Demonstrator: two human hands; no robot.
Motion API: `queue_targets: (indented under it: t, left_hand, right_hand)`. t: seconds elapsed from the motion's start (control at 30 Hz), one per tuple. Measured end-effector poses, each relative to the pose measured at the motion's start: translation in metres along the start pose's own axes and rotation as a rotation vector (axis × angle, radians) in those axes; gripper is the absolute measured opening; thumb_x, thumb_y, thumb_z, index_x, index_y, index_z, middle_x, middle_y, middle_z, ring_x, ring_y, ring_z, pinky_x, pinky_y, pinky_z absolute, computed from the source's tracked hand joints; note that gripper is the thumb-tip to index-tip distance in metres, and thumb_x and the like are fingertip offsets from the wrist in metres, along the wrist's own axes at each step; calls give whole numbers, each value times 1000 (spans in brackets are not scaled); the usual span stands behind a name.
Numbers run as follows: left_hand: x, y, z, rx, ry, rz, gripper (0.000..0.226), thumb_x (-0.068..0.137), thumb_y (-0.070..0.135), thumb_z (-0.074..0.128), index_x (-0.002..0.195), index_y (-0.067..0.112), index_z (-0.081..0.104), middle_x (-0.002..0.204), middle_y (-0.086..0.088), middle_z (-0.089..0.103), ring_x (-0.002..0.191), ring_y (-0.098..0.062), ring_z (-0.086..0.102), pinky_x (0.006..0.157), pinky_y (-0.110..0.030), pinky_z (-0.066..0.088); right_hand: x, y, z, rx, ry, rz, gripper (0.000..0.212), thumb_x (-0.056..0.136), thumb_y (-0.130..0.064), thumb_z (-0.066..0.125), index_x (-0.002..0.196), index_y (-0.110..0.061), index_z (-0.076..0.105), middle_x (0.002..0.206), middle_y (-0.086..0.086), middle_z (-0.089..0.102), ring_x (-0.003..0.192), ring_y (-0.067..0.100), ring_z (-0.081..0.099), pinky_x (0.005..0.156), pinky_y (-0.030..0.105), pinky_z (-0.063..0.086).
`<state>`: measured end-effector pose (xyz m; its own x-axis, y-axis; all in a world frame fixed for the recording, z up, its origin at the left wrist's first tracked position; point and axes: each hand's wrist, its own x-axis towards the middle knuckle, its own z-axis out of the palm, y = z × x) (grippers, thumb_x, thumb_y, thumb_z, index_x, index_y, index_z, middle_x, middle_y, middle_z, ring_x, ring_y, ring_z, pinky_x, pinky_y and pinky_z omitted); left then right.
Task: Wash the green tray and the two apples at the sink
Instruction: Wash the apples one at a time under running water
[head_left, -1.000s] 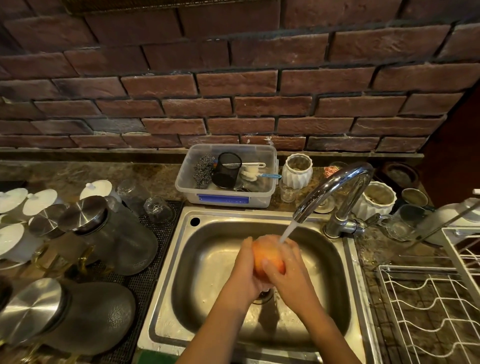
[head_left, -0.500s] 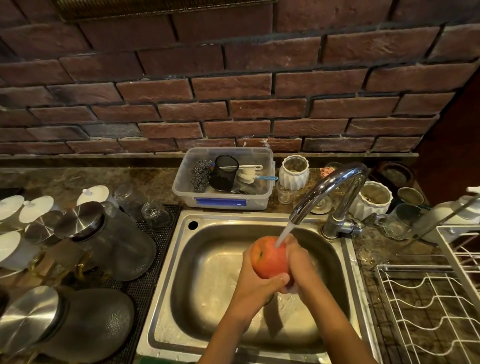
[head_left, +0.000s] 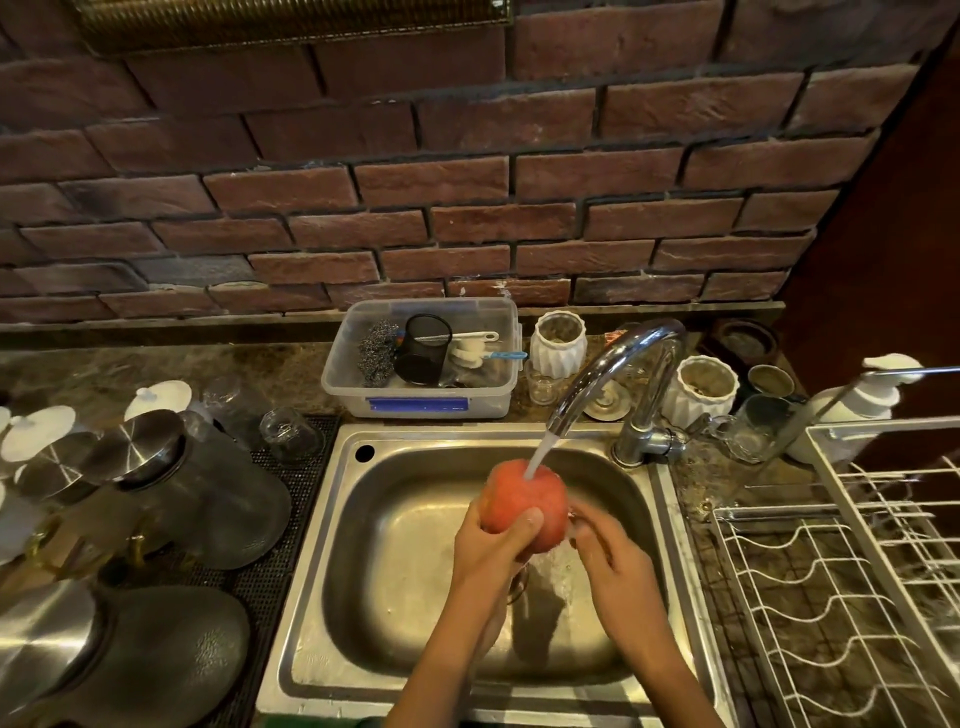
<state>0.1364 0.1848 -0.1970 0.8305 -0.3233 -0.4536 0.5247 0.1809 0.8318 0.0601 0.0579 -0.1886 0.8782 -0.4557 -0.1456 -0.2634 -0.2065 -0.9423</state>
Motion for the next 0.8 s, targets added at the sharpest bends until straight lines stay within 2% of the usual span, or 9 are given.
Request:
queue_targets:
  t: [0.13, 0.2, 0.23, 0.3, 0.4, 0.47, 0.53, 0.6, 0.8]
  left_hand:
    - [0, 5, -2, -119, 14, -38, 93, 53, 31, 97, 135, 14, 55, 125, -17, 66, 109, -30, 70, 92, -47, 57]
    - [-1, 6, -2, -158, 10, -53, 88, 56, 28, 94, 134, 15, 55, 125, -15, 67, 110, -29, 69, 86, -42, 59]
    - [-2, 7, -2, -168, 7, -64, 86, 57, 27, 93, 134, 16, 56, 126, -14, 66, 111, -29, 68, 84, -41, 60]
    - [-2, 5, -2, -188, 3, -84, 83, 57, 26, 93, 132, 19, 56, 129, -12, 63, 115, -29, 64, 86, -42, 59]
    - [-3, 4, -3, -196, 1, -103, 81, 60, 24, 92, 132, 20, 56, 132, -11, 59, 119, -29, 61, 93, -45, 57]
    - [-4, 3, -2, -202, 16, -117, 80, 62, 24, 90, 134, 17, 55, 132, -13, 59, 119, -29, 61, 94, -47, 56]
    - [-6, 3, -3, -214, 34, -126, 83, 60, 26, 90, 134, 14, 55, 130, -14, 62, 117, -29, 62, 92, -45, 58]
    - [-10, 3, -4, -231, 43, -133, 83, 58, 26, 89, 133, 12, 56, 128, -14, 63, 116, -29, 63, 86, -42, 59]
    - [-27, 2, -13, -194, 64, -157, 67, 64, 25, 85, 125, 15, 56, 130, -15, 59, 119, -31, 58, 91, -45, 57]
  right_hand:
    - [-44, 59, -23, -301, 80, -56, 35, 93, -18, 61, 124, -34, 61, 127, -2, 65, 118, 15, 59, 104, 31, 42]
    - [-65, 82, -34, -535, 206, -228, 30, 88, -28, 55, 108, -17, 74, 111, 8, 74, 102, 22, 69, 94, 24, 43]
    - [-73, 85, -40, -639, 260, -253, 44, 91, -37, 44, 98, -10, 78, 100, 12, 76, 92, 23, 72, 86, 23, 45]
    - [-93, 102, -41, -798, 408, -387, 61, 99, -47, 22, 95, -19, 76, 96, 17, 76, 95, 26, 70, 73, 30, 50]
    - [-104, 129, -43, -1137, 481, -606, 40, 102, -34, 23, 124, -21, 54, 140, 20, 56, 142, 29, 35, 96, 40, 43]
    - [-106, 141, -49, -1278, 451, -646, 43, 101, -30, 27, 139, -18, 44, 159, 16, 31, 151, 29, 18, 110, 44, 29]
    - [-108, 142, -48, -1309, 438, -621, 30, 100, -30, 28, 114, -20, 53, 162, 13, 25, 151, 29, 18, 118, 44, 18]
    - [-110, 143, -43, -1274, 372, -535, 28, 99, -33, 27, 102, -24, 53, 156, 11, 39, 152, 24, 13, 119, 43, 14]
    - [-121, 163, -26, -1133, 305, -209, 51, 91, -55, 23, 118, -25, 54, 149, 9, 42, 153, 15, 3, 106, 57, 29]
